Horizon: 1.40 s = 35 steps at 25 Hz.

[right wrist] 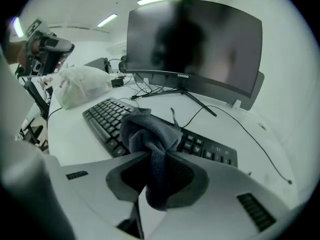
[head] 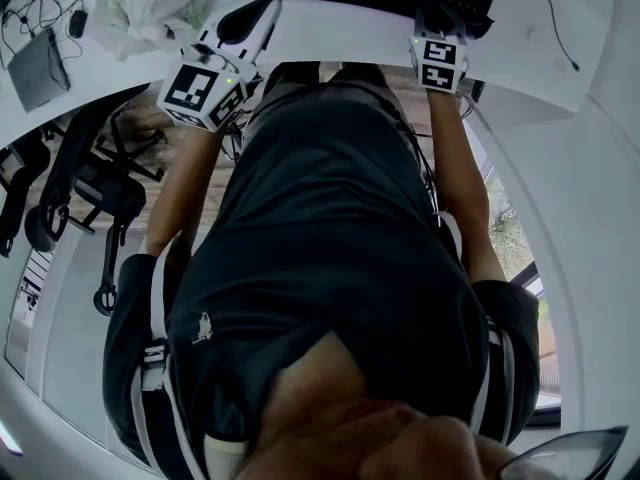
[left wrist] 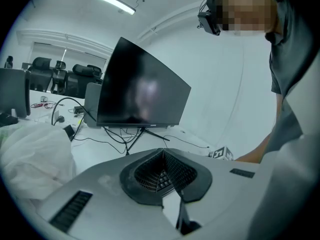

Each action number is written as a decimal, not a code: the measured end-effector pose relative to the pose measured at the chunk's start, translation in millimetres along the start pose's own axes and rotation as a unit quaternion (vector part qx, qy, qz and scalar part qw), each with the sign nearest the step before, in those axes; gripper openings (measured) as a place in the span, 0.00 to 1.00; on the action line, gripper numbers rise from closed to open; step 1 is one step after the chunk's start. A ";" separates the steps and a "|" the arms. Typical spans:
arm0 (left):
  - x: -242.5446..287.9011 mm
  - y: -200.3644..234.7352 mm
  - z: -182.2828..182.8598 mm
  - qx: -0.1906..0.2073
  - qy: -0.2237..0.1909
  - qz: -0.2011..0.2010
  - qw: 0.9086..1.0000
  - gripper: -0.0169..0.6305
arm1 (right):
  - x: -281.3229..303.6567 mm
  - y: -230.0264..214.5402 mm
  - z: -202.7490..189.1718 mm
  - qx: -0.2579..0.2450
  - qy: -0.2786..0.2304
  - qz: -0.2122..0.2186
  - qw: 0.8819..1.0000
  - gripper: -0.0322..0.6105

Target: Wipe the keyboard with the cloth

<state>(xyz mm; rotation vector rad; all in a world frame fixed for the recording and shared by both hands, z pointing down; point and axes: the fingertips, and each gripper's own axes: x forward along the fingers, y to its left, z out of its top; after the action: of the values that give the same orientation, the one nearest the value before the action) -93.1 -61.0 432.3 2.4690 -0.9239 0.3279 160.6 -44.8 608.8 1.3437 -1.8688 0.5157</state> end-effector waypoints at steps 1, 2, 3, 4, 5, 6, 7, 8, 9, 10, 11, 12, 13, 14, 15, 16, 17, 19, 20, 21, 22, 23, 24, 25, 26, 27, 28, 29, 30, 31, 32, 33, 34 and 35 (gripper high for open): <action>-3.1 -0.2 -1.6 -0.001 -0.001 0.002 1.000 0.03 | -8.6 10.6 -8.7 -0.003 0.005 0.001 1.000 0.16; -6.0 -0.2 -3.3 -0.002 -0.002 0.004 1.000 0.03 | -15.8 27.6 -17.7 -0.011 0.011 0.015 1.000 0.16; -8.6 0.3 -5.2 -0.004 -0.002 0.007 1.000 0.03 | -20.6 50.9 -26.7 -0.025 0.019 0.043 0.999 0.16; -10.7 0.8 -6.8 -0.005 -0.003 0.010 1.000 0.03 | -23.1 78.3 -34.7 -0.046 0.024 0.079 0.995 0.16; -12.6 0.7 -7.9 -0.006 -0.003 0.013 1.000 0.03 | -24.0 104.9 -40.6 -0.069 0.025 0.115 0.991 0.16; -14.2 -0.5 -8.5 -0.007 -0.003 0.014 1.000 0.03 | -23.9 125.2 -42.9 -0.088 0.020 0.141 0.986 0.16; -15.7 -2.1 -8.5 -0.006 -0.004 0.014 1.000 0.03 | -23.2 135.8 -40.0 -0.097 0.011 0.151 0.984 0.16; -17.0 -3.2 -7.9 -0.004 -0.005 0.013 1.000 0.03 | -22.0 136.6 -30.8 -0.093 -0.001 0.148 0.985 0.16; -18.3 -3.2 -7.2 -0.003 -0.006 0.013 1.000 0.03 | -20.4 129.9 -16.5 -0.080 -0.017 0.136 0.987 0.16; -19.6 -2.2 -7.1 -0.001 -0.006 0.015 1.000 0.03 | -18.5 118.1 -0.7 -0.070 -0.033 0.119 0.990 0.16; -21.0 -0.7 -7.9 0.000 -0.005 0.018 1.000 0.03 | -15.8 102.4 11.8 -0.065 -0.044 0.098 0.992 0.16; -22.3 0.8 -9.2 0.000 -0.003 0.020 1.000 0.03 | -11.7 83.4 17.6 -0.062 -0.047 0.075 0.994 0.16; -23.3 1.9 -10.0 0.000 -0.003 0.023 1.000 0.03 | -6.4 61.1 16.2 -0.052 -0.042 0.051 0.996 0.16; -24.0 2.5 -10.0 0.000 -0.003 0.024 1.000 0.03 | -1.1 36.5 9.9 -0.029 -0.032 0.029 0.999 0.16; -24.4 2.4 -9.4 0.000 -0.004 0.025 1.000 0.03 | 2.7 12.8 2.5 0.002 -0.024 0.010 1.000 0.16; -24.6 2.2 -8.7 0.001 -0.006 0.024 1.000 0.03 | 4.4 -5.8 -2.4 0.032 -0.020 -0.005 0.999 0.17; -24.5 2.3 -8.4 0.002 -0.007 0.024 1.000 0.03 | 4.9 -16.0 -3.4 0.049 -0.018 -0.016 0.999 0.17; -23.6 3.9 -9.4 0.001 -0.006 0.024 1.000 0.03 | 7.5 -8.3 7.4 0.023 -0.021 -0.027 0.999 0.16; -22.9 4.7 -10.4 -0.001 -0.005 0.024 1.000 0.03 | 10.5 6.3 16.8 -0.007 -0.026 -0.022 0.999 0.16; -22.1 5.0 -11.2 -0.003 -0.004 0.024 1.000 0.03 | 14.5 24.8 26.4 -0.036 -0.032 -0.010 0.999 0.16; -21.3 4.9 -11.4 -0.004 -0.004 0.023 1.000 0.03 | 19.6 45.5 35.7 -0.057 -0.039 0.007 0.998 0.16; -20.5 5.0 -11.1 -0.005 -0.004 0.022 1.000 0.03 | 25.6 67.5 44.4 -0.076 -0.047 0.027 0.996 0.16; -19.8 5.6 -10.9 -0.005 -0.004 0.021 1.000 0.03 | 31.8 90.2 53.1 -0.093 -0.055 0.048 0.993 0.16; -19.3 6.7 -11.0 -0.005 -0.003 0.021 1.000 0.03 | 37.3 112.6 61.6 -0.112 -0.064 0.067 0.989 0.16; -19.2 8.5 -11.3 -0.005 -0.003 0.021 1.000 0.03 | 41.9 134.0 69.7 -0.130 -0.070 0.083 0.986 0.16; -19.4 10.6 -11.5 -0.006 -0.003 0.022 1.000 0.03 | 45.6 153.7 76.9 -0.147 -0.074 0.099 0.981 0.16; -20.0 13.1 -11.6 -0.006 -0.003 0.024 1.000 0.03 | 48.7 172.1 83.3 -0.162 -0.076 0.113 0.977 0.16; -20.9 15.6 -11.7 -0.007 -0.003 0.026 1.000 0.03 | 51.3 189.1 88.8 -0.177 -0.077 0.128 0.973 0.16; -22.1 18.2 -11.7 -0.008 -0.003 0.028 1.000 0.03 | 53.6 204.5 93.1 -0.192 -0.077 0.143 0.968 0.16; -23.4 21.1 -11.5 -0.009 -0.003 0.029 1.000 0.03 | 56.1 217.2 96.3 -0.207 -0.076 0.156 0.963 0.16; -24.9 24.1 -11.2 -0.011 -0.004 0.030 0.999 0.03 | 58.3 226.2 98.6 -0.218 -0.074 0.168 0.959 0.16; -26.6 27.3 -10.8 -0.012 -0.005 0.032 0.999 0.03 | 59.8 231.8 100.3 -0.224 -0.071 0.178 0.955 0.16; -28.3 30.6 -10.4 -0.014 -0.006 0.033 0.999 0.03 | 60.1 235.3 101.4 -0.226 -0.069 0.191 0.953 0.16; -30.0 34.1 -10.1 -0.015 -0.007 0.035 0.999 0.03 | 59.2 238.1 101.6 -0.230 -0.069 0.206 0.949 0.16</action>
<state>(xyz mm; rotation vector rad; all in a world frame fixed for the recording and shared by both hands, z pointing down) -138.7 -61.7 441.7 2.4188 -1.0155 0.3188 -104.0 -65.7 615.9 0.6975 -2.2247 0.1659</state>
